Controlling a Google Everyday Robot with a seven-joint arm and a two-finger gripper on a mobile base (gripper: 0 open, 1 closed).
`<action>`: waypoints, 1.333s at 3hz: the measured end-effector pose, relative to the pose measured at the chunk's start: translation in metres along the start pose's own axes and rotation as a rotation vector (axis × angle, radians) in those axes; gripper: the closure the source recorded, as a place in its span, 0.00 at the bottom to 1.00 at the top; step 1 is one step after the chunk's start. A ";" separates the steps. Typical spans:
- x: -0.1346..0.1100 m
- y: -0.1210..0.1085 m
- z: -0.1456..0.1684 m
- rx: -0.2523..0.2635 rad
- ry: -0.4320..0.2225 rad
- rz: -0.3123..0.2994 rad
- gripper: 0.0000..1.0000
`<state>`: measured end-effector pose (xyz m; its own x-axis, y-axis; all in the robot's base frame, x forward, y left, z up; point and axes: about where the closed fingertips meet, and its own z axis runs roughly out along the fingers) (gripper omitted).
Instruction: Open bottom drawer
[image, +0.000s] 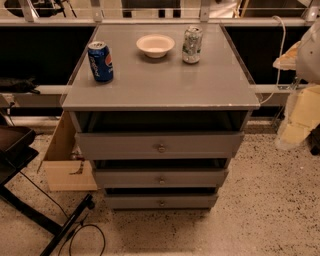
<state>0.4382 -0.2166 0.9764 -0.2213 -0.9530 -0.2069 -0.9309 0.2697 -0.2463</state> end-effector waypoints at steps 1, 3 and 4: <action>0.000 0.000 0.000 0.000 0.000 0.000 0.00; 0.013 0.024 0.042 -0.003 0.017 0.022 0.00; 0.028 0.042 0.097 -0.011 0.050 0.002 0.00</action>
Offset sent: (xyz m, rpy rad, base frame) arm -0.0100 -0.0055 -0.0431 -0.0495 0.0239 -0.0277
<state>0.4210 -0.2186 0.8679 -0.2370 -0.9584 -0.1593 -0.9336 0.2700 -0.2355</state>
